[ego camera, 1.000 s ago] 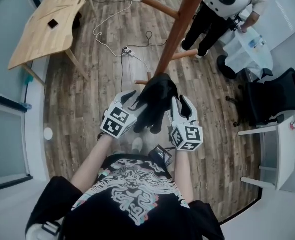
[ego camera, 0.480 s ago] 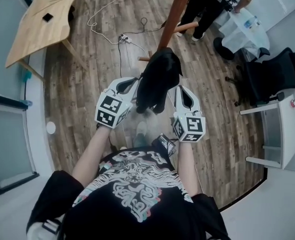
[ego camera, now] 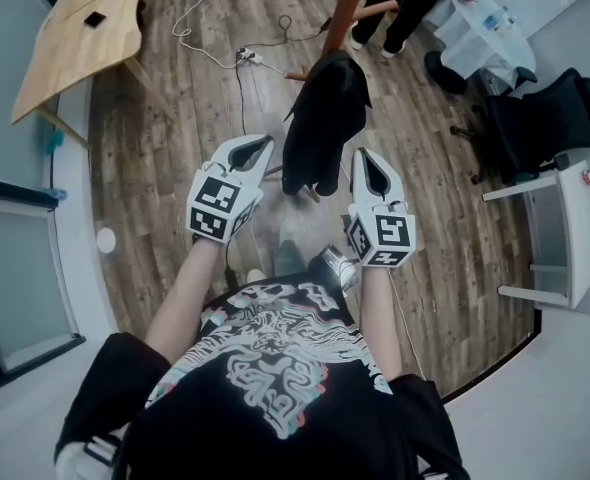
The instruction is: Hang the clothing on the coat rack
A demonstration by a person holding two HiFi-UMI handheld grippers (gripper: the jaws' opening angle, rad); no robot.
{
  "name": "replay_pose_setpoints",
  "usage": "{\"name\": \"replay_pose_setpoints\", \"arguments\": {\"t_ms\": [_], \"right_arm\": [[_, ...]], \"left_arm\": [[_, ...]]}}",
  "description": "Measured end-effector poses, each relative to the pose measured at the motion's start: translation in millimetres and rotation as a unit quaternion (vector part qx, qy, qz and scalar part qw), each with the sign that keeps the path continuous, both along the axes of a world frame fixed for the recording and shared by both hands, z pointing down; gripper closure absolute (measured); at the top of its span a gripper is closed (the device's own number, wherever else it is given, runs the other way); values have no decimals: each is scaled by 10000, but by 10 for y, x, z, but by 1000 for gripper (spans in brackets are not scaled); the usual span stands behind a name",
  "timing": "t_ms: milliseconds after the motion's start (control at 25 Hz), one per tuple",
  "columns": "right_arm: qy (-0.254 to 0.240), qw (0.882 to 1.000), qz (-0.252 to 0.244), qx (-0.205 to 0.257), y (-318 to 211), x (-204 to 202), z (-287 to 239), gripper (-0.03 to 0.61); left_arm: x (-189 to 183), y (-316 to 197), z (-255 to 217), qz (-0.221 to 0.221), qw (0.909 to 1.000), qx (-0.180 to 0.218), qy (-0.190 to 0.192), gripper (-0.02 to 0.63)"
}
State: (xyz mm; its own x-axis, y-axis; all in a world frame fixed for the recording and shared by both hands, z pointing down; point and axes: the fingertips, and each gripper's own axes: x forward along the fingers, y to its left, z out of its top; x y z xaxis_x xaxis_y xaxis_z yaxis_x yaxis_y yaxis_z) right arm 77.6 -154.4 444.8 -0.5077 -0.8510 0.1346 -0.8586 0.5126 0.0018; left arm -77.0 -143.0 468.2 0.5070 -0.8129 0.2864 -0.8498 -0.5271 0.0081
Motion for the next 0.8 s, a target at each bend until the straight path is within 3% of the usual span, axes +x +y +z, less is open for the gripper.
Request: {"name": "replay_pose_setpoints", "arguments": {"t_ms": [800], "right_arm": [[-222, 9993, 265, -115, 1144, 354, -40, 578]], "left_arm": [[180, 926, -71, -23, 9996, 123, 264, 624]]}}
